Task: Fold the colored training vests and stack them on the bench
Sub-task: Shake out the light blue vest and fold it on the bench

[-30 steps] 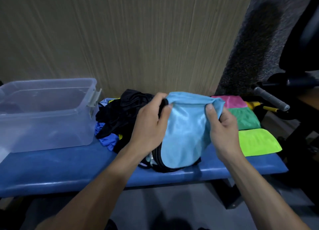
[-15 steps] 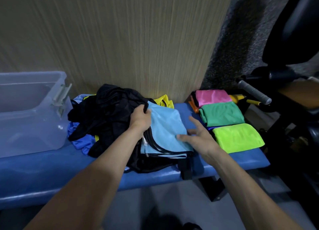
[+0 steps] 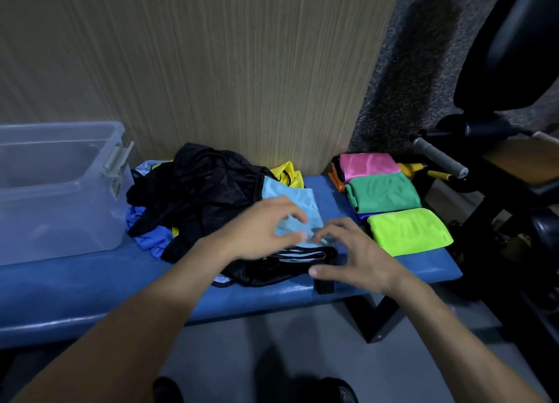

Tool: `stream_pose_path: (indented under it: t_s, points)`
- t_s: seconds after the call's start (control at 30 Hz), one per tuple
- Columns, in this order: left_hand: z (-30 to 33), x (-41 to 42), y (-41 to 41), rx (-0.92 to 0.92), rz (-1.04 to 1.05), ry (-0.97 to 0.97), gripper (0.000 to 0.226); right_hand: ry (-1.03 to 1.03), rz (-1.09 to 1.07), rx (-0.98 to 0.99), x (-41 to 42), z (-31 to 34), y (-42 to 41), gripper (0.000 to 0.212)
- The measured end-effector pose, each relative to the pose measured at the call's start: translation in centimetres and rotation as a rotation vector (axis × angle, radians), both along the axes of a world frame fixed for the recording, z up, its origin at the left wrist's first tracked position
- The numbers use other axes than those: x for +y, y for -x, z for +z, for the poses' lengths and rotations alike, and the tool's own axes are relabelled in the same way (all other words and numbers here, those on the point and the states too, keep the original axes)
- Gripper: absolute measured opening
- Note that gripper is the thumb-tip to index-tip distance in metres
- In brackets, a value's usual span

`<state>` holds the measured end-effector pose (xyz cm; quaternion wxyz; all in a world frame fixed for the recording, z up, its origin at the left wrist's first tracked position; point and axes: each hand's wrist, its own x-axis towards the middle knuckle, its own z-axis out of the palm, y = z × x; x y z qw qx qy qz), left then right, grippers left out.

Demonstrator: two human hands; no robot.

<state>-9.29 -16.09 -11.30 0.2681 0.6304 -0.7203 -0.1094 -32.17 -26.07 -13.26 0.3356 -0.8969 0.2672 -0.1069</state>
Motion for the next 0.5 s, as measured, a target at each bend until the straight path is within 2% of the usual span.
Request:
stream_pose_path:
  t_s: [0.03, 0.1, 0.17, 0.23, 0.33, 0.43, 0.5]
  points:
    - [-0.5, 0.5, 0.7, -0.07, -0.059, -0.04, 0.041, 0.1, 0.032, 0.033, 0.4, -0.2, 0.2, 0.052]
    - [-1.7, 1.0, 1.6, -0.226, -0.05, -0.072, 0.046, 0.299, 0.024, 0.078, 1.4, -0.8, 0.1, 0.051]
    - [-2.2, 1.1, 1.6, -0.29, 0.019, -0.038, 0.033, 0.467, -0.006, 0.104, 2.3, -1.5, -0.2, 0.044]
    - [-1.9, 1.2, 1.5, -0.248, 0.052, -0.014, 0.02, 0.591, -0.014, 0.114, 2.7, -2.0, -0.5, 0.035]
    - [-1.5, 1.3, 1.1, -0.21, 0.092, -0.024, 0.017, 0.668, -0.043, 0.045, 2.5, -2.1, -0.2, 0.019]
    - [-1.3, 1.7, 0.7, -0.192, 0.102, -0.031, 0.016, 0.672, -0.039, 0.066, 2.4, -2.2, 0.4, 0.022]
    - [-1.2, 1.8, 0.8, -0.25, 0.096, -0.057, 0.02, 0.685, -0.029, 0.08, 2.6, -2.5, 0.7, 0.022]
